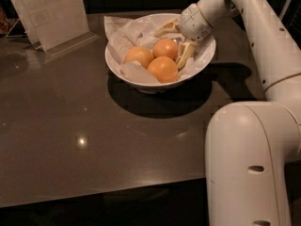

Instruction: Pick orange from white bowl

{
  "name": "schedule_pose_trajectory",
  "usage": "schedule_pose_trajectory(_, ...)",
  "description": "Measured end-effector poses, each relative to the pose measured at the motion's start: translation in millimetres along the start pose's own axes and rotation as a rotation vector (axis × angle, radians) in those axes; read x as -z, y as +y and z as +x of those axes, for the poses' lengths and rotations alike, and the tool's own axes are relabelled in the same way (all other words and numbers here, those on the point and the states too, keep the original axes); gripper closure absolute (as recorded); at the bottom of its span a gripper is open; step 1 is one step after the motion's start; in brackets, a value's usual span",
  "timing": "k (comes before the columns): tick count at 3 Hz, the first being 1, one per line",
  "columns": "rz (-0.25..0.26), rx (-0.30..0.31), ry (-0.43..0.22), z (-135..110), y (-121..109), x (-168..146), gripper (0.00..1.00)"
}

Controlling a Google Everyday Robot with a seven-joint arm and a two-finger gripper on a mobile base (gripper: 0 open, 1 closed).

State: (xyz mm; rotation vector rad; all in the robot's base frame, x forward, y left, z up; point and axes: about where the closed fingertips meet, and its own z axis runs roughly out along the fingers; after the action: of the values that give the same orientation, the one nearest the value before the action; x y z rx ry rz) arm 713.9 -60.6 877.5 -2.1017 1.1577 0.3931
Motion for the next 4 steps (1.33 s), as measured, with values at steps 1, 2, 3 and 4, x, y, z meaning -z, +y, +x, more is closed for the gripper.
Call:
schedule_pose_trajectory(1,0.019,-0.017,-0.001,5,5,4,0.52)
schedule_pose_trajectory(2,0.043,-0.026,0.011,6,9,12,0.76)
schedule_pose_trajectory(3,0.081,-0.026,0.041,-2,9,22,0.98)
schedule_pose_trajectory(4,0.155,-0.020,0.105,-27,1,36,1.00)
